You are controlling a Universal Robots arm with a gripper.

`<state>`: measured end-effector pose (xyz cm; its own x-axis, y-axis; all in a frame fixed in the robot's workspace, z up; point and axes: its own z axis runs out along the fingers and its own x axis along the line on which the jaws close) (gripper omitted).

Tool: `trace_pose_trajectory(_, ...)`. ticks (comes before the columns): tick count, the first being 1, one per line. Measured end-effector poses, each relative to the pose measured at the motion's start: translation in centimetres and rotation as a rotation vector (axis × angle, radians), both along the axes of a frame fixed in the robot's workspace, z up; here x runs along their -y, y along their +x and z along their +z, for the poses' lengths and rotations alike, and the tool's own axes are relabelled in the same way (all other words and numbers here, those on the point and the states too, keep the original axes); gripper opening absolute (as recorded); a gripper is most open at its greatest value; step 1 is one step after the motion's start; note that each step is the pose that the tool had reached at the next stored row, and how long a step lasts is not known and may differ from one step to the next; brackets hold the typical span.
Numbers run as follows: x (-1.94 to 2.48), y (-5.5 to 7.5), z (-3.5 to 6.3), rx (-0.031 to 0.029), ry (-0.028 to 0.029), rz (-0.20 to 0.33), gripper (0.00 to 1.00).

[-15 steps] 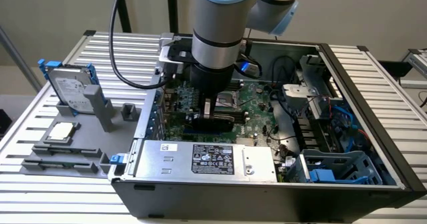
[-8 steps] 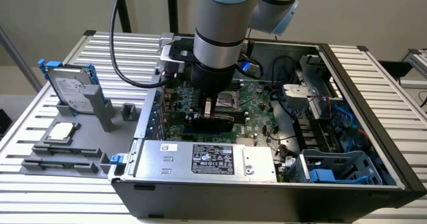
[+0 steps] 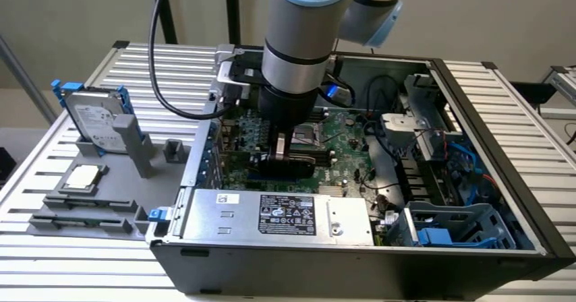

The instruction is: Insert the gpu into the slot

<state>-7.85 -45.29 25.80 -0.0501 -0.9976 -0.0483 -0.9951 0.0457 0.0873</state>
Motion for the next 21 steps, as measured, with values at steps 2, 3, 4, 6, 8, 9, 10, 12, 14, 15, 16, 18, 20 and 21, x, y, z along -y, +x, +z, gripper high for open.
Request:
trace_pose_trajectory(2,0.0,0.03,-0.01,-0.0038,0.0001,0.0,0.26)
trace_pose_trajectory(3,0.0,0.05,-0.02,-0.0064,0.0003,0.0,0.26)
trace_pose_trajectory(4,0.0,0.09,-0.02,-0.009,0.0003,0.0,0.26)
trace_pose_trajectory(6,0.0,0.18,-0.03,-0.0135,0.0004,0.0,0.26)
trace_pose_trajectory(8,0.0,0.28,-0.02,-0.0171,0.0004,0.0,0.26)
trace_pose_trajectory(9,0.0,0.33,-0.01,-0.0184,0.0004,0.0,0.26)
trace_pose_trajectory(10,0.0,0.4,0.01,-0.0191,0.0001,0.0,0.26)
trace_pose_trajectory(12,0.0,0.45,0.02,-0.0194,0.0002,0.0,0.26)
trace_pose_trajectory(14,-0.06,0.47,0.02,-0.0196,0.0003,0.0,0.26)
trace_pose_trajectory(15,-0.12,0.47,0.02,-0.0195,0.0002,0.0,0.26)
trace_pose_trajectory(16,-0.19,0.47,0.02,-0.0193,0.0003,0.0,0.26)
trace_pose_trajectory(18,-0.3,0.47,0.05,-0.0199,-0.0002,0.0,0.26)
trace_pose_trajectory(20,-0.3,0.46,0.05,-0.0211,-0.0002,0.0,0.26)
trace_pose_trajectory(21,-0.3,0.46,0.06,-0.0222,-0.0002,0.0,0.26)
